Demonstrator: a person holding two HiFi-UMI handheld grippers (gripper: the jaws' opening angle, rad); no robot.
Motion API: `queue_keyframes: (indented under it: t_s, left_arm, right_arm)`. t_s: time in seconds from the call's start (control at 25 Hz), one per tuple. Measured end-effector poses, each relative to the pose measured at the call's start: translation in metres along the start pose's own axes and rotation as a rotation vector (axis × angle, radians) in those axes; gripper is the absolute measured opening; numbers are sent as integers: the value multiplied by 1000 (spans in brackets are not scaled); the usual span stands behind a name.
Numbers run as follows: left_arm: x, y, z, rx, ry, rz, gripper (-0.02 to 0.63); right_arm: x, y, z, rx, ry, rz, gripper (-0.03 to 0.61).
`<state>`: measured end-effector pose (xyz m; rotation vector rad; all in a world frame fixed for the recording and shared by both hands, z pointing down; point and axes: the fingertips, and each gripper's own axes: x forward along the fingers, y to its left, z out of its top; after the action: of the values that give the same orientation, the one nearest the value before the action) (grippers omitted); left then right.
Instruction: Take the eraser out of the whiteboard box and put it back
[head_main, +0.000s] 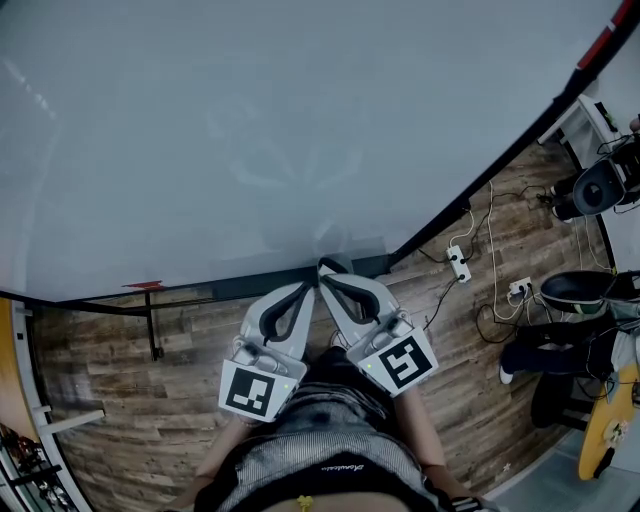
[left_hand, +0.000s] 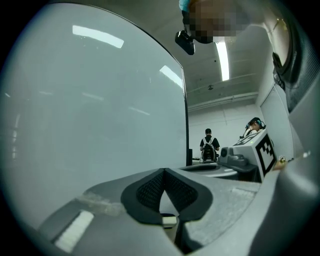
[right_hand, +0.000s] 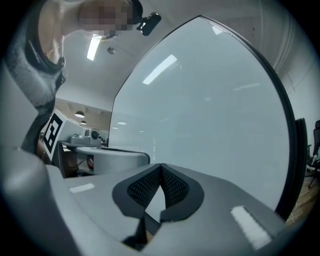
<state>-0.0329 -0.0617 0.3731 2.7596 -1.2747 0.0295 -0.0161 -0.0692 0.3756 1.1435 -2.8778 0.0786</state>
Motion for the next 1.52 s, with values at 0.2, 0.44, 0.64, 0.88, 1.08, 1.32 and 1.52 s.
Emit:
queue_keyframes:
  t_s: [0.2,0.44,0.64,0.88,1.08,1.32,1.52]
  left_arm:
    - [0,-2,-2,2,3,-6,2]
    - [2,-1,-4,-4,16,-13,2]
    - [3,1,-6,-13,30,-12,2]
    - [5,3,-10,-18,41,-11,2]
    - [5,6,-10,-15,41,-8,2]
    - [9,6,-12,-20,49,-8,2]
    - [11,8,-13,-23,54,-8,2]
  right_arm:
    - [0,3,4,-17,-11,7,2]
    - [0,2,4,-15,-2,3,2]
    - [1,2,3,-14,5,6,2]
    - [2,1,0,-16,19,7,2]
    - [4,0,-1,-18,24,5,2]
    - [5,-3,-2,-11,26,3,0]
    - [6,-5,-2,-13,31,2,0]
